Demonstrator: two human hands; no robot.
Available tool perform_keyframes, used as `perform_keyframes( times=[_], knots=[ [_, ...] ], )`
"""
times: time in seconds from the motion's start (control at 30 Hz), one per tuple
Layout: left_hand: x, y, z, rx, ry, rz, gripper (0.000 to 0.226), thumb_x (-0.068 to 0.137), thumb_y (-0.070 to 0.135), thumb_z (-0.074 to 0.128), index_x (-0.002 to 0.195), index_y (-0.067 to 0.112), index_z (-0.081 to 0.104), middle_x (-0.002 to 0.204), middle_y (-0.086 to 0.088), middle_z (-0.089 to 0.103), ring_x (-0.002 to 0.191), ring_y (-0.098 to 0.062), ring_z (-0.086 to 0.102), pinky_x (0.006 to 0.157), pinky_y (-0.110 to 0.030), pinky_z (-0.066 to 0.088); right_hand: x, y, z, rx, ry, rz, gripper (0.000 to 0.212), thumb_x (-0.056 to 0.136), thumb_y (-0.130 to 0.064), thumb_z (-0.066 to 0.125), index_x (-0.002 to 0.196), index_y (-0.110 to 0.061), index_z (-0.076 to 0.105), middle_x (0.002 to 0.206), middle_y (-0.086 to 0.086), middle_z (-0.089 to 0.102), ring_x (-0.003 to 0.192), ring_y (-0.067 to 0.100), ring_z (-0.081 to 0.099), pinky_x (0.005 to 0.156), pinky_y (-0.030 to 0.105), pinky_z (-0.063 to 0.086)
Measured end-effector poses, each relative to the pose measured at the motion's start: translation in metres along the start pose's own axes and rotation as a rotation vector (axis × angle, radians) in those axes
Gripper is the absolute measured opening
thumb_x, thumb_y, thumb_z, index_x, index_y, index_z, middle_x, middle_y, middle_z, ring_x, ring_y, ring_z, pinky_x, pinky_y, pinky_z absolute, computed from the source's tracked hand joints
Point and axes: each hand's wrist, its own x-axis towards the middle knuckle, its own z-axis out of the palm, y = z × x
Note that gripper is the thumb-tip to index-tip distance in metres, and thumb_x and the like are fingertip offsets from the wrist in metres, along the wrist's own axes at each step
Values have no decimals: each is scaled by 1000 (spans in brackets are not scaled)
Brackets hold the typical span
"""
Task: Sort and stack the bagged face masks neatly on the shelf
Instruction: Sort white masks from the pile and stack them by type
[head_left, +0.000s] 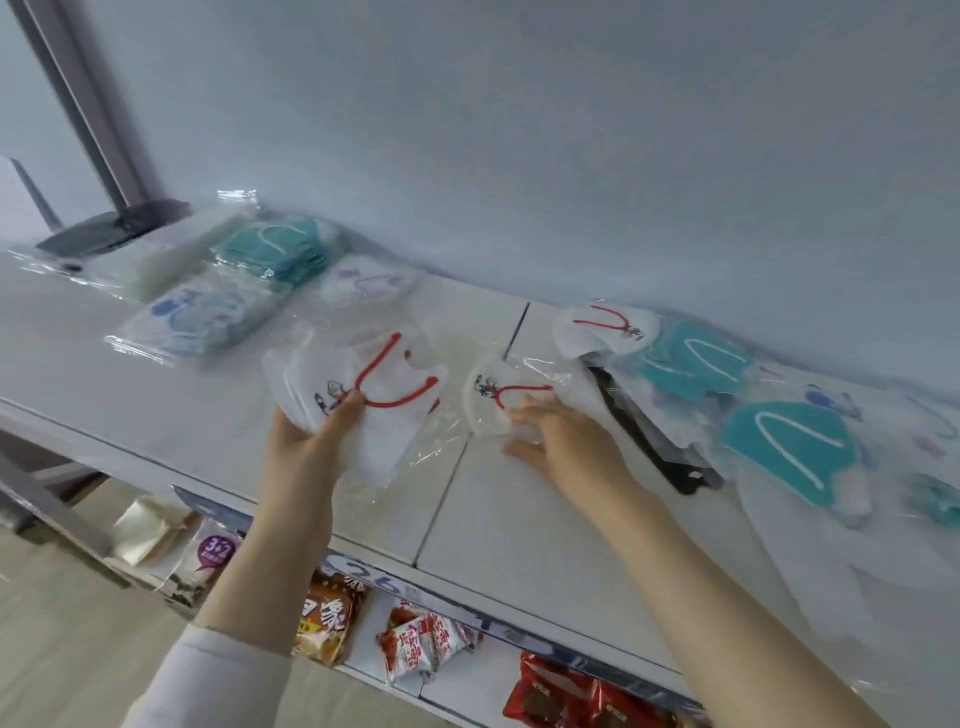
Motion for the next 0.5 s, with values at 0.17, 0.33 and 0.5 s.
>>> perform_keyframes(
  times=[0.17,0.33,0.5],
  knots=[
    [39,6,-23,12,43,21,36,88,13,63,122,15,54,100,2,68,93,-17,65,79,-33,52,-16,10,-4,390,480,145,16,88,-18,62,99,-9,69,99,-3,71,97,20,67,85,26,49],
    [54,-3,-15,-1,5,-6,37,87,13,64,123,15,54,101,2,67,93,-15,65,79,-31,52,-12,-19,-4,141,95,41,73,73,-46,72,137,-31,43,146,-22,25,139,0,18,107,19,21],
    [59,-6,-9,16,-36,-20,39,88,12,63,126,12,53,106,-3,67,98,-20,64,85,-35,52,-15,-12,11,54,282,35,31,80,-25,71,111,-24,69,113,-8,68,105,13,63,85,26,48]
  ],
)
